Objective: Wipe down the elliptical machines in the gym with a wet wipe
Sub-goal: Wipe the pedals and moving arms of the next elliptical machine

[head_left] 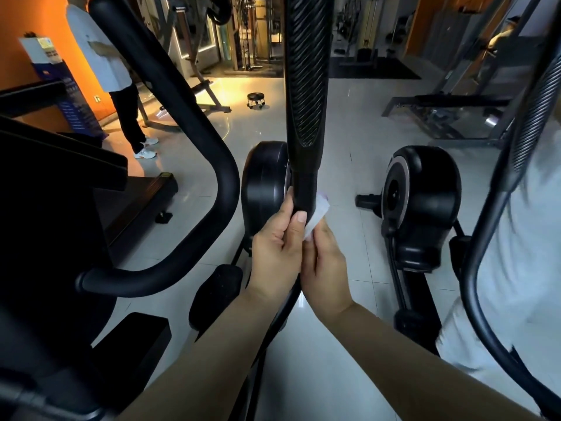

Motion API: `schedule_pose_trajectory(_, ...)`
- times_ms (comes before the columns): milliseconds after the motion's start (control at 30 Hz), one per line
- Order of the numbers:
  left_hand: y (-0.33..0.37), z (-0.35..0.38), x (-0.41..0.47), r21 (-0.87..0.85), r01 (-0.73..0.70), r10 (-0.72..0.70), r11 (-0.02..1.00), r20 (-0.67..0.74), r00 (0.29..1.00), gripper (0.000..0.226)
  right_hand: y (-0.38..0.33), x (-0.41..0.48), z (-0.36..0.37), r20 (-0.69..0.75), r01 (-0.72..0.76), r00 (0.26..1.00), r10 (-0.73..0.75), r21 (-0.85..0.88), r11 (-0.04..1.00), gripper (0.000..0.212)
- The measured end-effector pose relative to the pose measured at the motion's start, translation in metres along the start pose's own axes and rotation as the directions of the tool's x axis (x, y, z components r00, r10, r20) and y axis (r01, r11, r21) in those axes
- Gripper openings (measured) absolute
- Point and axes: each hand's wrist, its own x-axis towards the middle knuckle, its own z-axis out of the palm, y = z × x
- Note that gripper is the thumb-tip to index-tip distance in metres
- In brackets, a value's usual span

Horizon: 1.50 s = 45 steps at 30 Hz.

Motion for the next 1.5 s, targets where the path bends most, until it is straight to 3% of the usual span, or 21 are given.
schedule_pose_trajectory(67,-0.003,0.0,-0.002,0.026,0.014,-0.014,1.0,0.014,1.0,0.045,0.004,-0.009,-0.001,0.027,-0.082,0.996,0.082,-0.034,0.996,0.048)
schedule_pose_trajectory(200,-0.009,-0.001,-0.006,0.116,0.02,-0.021,0.993,0.005,1.0,0.047,0.005,-0.009,0.001,-0.006,-0.215,0.976,0.216,0.061,0.975,0.038)
schedule_pose_trajectory(300,-0.014,-0.002,-0.009,0.156,0.031,-0.036,0.987,0.025,0.999,0.047,-0.009,-0.006,0.003,0.051,-0.306,0.949,0.311,0.389,0.869,0.041)
schedule_pose_trajectory(400,-0.014,-0.005,-0.01,0.185,0.034,-0.046,0.982,0.062,0.997,0.049,0.001,-0.018,0.003,0.18,-0.43,0.898,0.401,0.552,0.714,0.042)
schedule_pose_trajectory(467,-0.016,-0.007,-0.01,0.222,0.011,-0.032,0.975,0.09,0.995,0.05,0.013,-0.028,0.001,0.176,-0.461,0.886,0.429,0.43,0.776,0.042)
schedule_pose_trajectory(567,-0.021,-0.007,-0.01,0.242,0.045,-0.068,0.969,0.089,0.994,0.049,0.03,-0.032,-0.005,0.157,-0.326,0.932,0.326,-0.028,0.945,0.046)
schedule_pose_trajectory(633,-0.024,-0.007,-0.013,0.242,0.063,-0.086,0.968,0.086,0.993,0.05,0.028,-0.03,-0.003,0.084,-0.295,0.948,0.308,-0.143,0.945,0.038)
schedule_pose_trajectory(700,-0.027,-0.006,-0.015,0.238,0.081,-0.104,0.968,0.088,0.991,0.05,0.024,-0.03,-0.001,0.098,-0.402,0.915,0.39,0.184,0.897,0.035)
schedule_pose_trajectory(733,-0.028,-0.005,-0.016,0.238,0.09,-0.114,0.967,0.089,0.989,0.05,0.022,-0.032,0.001,0.142,-0.483,0.874,0.464,0.346,0.805,0.036)
schedule_pose_trajectory(767,-0.029,-0.006,-0.017,0.245,0.098,-0.124,0.965,0.091,0.988,0.051,0.028,-0.037,0.006,0.16,-0.536,0.839,0.519,0.401,0.743,0.038)
schedule_pose_trajectory(867,-0.034,-0.007,-0.019,0.268,0.116,-0.152,0.956,0.116,0.982,0.05,0.039,-0.056,0.011,0.078,-0.551,0.834,0.546,0.068,0.832,0.033)
schedule_pose_trajectory(900,-0.036,-0.008,-0.02,0.271,0.121,-0.158,0.955,0.119,0.98,0.049,0.044,-0.059,0.009,0.047,-0.543,0.839,0.541,0.036,0.839,0.031)
schedule_pose_trajectory(967,-0.041,-0.009,-0.023,0.274,0.131,-0.167,0.953,0.113,0.98,0.048,0.039,-0.052,0.006,0.131,-0.568,0.823,0.552,0.183,0.803,0.03)
schedule_pose_trajectory(1033,-0.043,-0.01,-0.025,0.273,0.159,-0.196,0.949,0.112,0.974,0.047,0.038,-0.044,0.003,0.195,-0.626,0.77,0.608,0.42,0.657,0.036)
schedule_pose_trajectory(1067,-0.043,-0.009,-0.025,0.269,0.178,-0.215,0.946,0.114,0.97,0.047,0.037,-0.041,0.005,0.2,-0.624,0.772,0.604,0.422,0.658,0.038)
schedule_pose_trajectory(1167,-0.046,-0.009,-0.028,0.289,0.201,-0.242,0.936,0.116,0.963,0.049,0.039,-0.053,0.018,0.102,-0.559,0.828,0.551,0.217,0.8,0.038)
schedule_pose_trajectory(1233,-0.051,-0.01,-0.03,0.324,0.199,-0.251,0.925,0.126,0.96,0.05,0.039,-0.067,0.024,0.114,-0.536,0.844,0.524,0.151,0.831,0.028)
schedule_pose_trajectory(1400,-0.058,-0.014,-0.037,0.35,0.22,-0.284,0.911,0.141,0.949,0.05,0.042,-0.073,0.019,0.139,-0.594,0.802,0.581,0.091,0.799,0.029)
schedule_pose_trajectory(1500,-0.06,-0.016,-0.042,0.355,0.266,-0.332,0.896,0.141,0.933,0.05,0.043,-0.061,0.017,0.107,-0.635,0.765,0.635,0.292,0.715,0.039)
